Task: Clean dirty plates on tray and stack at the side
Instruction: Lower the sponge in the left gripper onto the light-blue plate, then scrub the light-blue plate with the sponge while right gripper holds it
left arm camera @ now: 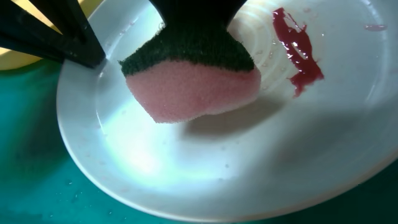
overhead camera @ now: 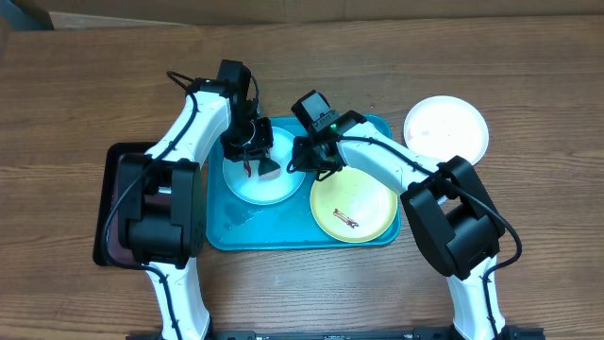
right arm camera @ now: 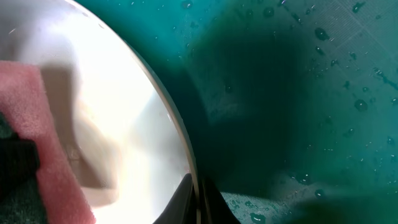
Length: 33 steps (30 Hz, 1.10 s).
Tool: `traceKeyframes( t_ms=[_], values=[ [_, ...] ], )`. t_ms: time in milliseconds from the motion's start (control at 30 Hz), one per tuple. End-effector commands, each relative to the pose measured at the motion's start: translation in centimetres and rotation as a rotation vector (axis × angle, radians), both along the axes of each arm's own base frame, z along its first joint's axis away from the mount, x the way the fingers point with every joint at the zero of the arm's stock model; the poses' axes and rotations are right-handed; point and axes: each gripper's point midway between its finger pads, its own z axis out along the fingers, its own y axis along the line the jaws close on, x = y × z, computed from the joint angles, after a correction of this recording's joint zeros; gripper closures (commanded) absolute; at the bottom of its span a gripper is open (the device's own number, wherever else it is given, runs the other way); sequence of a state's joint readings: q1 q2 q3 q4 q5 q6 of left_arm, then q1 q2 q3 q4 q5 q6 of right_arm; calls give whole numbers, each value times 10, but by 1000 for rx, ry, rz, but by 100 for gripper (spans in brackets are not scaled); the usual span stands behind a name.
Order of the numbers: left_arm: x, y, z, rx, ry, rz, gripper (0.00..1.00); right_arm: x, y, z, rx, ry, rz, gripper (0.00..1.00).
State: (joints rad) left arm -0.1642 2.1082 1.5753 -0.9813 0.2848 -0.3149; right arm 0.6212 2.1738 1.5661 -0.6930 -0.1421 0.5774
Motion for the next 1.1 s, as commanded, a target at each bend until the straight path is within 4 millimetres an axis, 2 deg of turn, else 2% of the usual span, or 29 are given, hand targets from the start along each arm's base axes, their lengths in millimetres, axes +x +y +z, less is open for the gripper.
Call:
traceKeyframes(
  t_ms=[0, 67, 100, 167, 200, 567, 700, 833, 900, 1000, 1067],
  values=[
    [-3, 0, -6, 21, 19, 1, 96, 1, -7, -4, -17, 1, -22, 96],
    [-4, 1, -6, 21, 19, 0, 93, 1, -7, -4, -17, 1, -22, 96],
    [-4, 1, -6, 22, 20, 0, 88, 1, -7, -4, -17, 1, -22, 96],
    [-3, 1, -6, 22, 19, 0, 71, 1, -7, -4, -17, 1, -22, 96],
    [-3, 1, -6, 22, 19, 0, 68, 1, -7, -4, -17, 1, -22, 96],
    [-4, 2, -7, 29, 21, 0, 68, 1, -7, -4, -17, 1, -21, 96],
    [-4, 3, -7, 37, 19, 0, 77, 1, -7, -4, -17, 1, -21, 96],
    [-4, 3, -7, 37, 19, 0, 80, 1, -7, -4, -17, 1, -21, 96],
    [-4, 3, -7, 38, 19, 0, 79, 1, -7, -4, -17, 1, -21, 96],
    [-4, 4, -7, 41, 19, 1, 68, 1, -7, -4, -18, -2, -13, 96],
    [-3, 8, -8, 65, 15, 2, 67, 1, -7, -4, -19, -2, -10, 96]
  ],
)
